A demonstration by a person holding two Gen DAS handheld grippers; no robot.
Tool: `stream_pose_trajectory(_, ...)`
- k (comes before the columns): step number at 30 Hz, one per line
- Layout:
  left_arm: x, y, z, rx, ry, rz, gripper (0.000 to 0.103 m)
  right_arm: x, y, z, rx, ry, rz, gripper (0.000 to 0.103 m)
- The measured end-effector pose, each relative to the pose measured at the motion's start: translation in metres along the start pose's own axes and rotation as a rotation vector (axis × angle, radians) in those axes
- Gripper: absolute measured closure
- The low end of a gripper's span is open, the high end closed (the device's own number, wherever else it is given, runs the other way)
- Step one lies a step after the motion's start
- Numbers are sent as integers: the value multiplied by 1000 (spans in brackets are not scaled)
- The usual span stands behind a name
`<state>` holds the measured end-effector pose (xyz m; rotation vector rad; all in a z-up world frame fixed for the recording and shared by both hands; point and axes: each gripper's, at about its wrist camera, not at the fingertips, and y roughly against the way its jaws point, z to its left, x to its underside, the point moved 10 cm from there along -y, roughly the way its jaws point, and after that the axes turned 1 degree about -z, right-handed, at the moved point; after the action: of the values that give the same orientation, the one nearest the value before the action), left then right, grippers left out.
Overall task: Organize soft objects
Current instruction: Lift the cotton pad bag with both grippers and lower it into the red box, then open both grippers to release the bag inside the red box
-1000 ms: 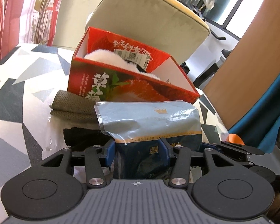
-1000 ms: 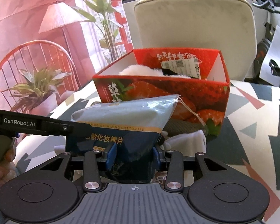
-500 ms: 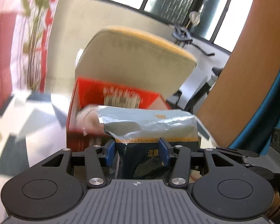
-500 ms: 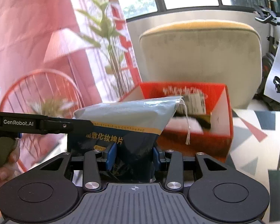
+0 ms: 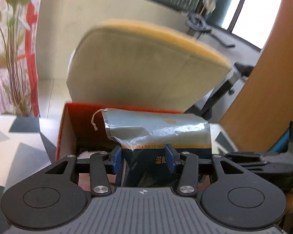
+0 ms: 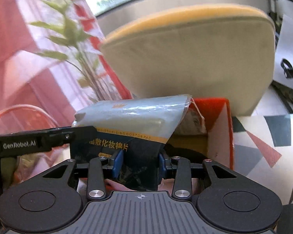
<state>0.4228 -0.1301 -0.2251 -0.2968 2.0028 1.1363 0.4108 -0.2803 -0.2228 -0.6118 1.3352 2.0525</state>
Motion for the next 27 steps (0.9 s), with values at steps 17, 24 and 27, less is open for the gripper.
stream_pose_trajectory(17,50,-102,21,-20,12,278,56,40,-89,-53,149,-34,301,71)
stream_pose_trajectory(24,54,-105,24,-61,-4,299,56,46,-107,-52,172,-17,349,71)
stream_pose_trajectory(27,54,-104,29,-74,0,303,56,52,-115,-53,170,-33,368,71)
